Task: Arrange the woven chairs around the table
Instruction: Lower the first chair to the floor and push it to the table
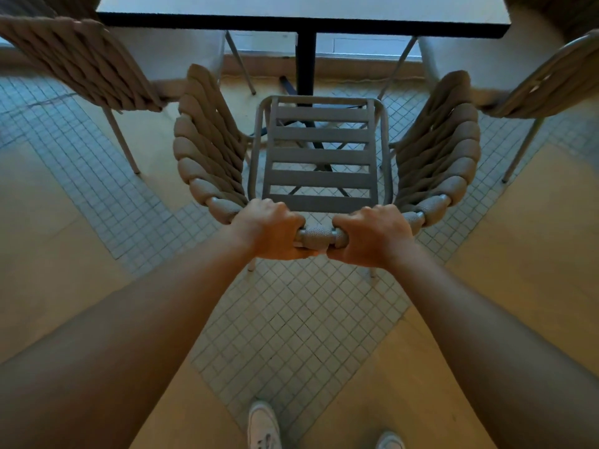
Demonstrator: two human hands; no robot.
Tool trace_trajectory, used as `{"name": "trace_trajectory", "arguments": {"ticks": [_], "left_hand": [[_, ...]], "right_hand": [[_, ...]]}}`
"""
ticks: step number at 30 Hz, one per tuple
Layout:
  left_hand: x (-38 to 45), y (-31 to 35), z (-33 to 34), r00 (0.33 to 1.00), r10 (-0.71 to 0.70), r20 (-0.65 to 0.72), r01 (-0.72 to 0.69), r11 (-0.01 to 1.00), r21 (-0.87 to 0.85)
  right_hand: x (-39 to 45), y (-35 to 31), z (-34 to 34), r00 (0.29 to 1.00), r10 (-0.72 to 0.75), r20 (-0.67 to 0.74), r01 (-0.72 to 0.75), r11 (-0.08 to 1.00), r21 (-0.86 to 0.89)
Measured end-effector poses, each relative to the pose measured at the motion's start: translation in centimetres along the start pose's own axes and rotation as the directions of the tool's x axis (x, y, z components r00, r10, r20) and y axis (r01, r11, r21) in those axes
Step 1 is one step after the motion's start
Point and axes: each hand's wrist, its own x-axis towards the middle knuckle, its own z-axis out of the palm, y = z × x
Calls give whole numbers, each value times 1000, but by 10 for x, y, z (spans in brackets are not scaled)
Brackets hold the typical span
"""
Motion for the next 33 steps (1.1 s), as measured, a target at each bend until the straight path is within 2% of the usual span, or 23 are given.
{"name": "trace_trajectory", "arguments": {"ticks": [9, 14, 19, 21, 22, 24, 25, 26, 28, 30, 32, 33], "left_hand": [[23, -15, -8, 993, -24, -112, 19, 999, -39], [30, -19, -15, 996, -56, -76, 53, 998, -37], [26, -14, -21, 994, -104, -38, 102, 993, -58], [21, -11, -20, 990, -129, -53, 124, 988, -91], [17, -7, -19, 985, -150, -86, 139, 983, -121], [12, 7, -11, 946, -264, -190, 229, 955, -191], [11, 15, -6, 892, -379, -246, 324, 916, -235], [11, 23, -1, 800, -521, -297, 444, 848, -290], [16, 38, 5, 557, -779, -288, 615, 620, -488], [27, 47, 3, 332, -933, -140, 609, 326, -723], [37, 48, -4, 134, -989, 55, 500, 20, -866], [41, 46, -7, 64, -985, 160, 425, -118, -897]], "right_hand": [[27, 19, -9, 1000, 26, 1, -26, 1000, -10], [36, 29, -7, 1000, -1, -15, 0, 1000, -27], [27, 33, -6, 997, -45, -65, 50, 995, 84], [22, 25, -1, 978, 64, -196, -28, 983, 179], [22, 18, 4, 943, 165, -290, -105, 972, 212], [23, 0, 13, 804, 422, -420, -341, 904, 257], [24, -9, 15, 717, 556, -421, -451, 830, 328], [25, -18, 15, 624, 681, -384, -529, 729, 434], [29, -30, 13, 433, 862, -264, -581, 491, 649], [37, -31, 10, 266, 956, -120, -579, 259, 773], [45, -24, 6, 117, 991, 61, -545, 13, 839], [49, -18, 4, 39, 984, 177, -495, -135, 859]]}}
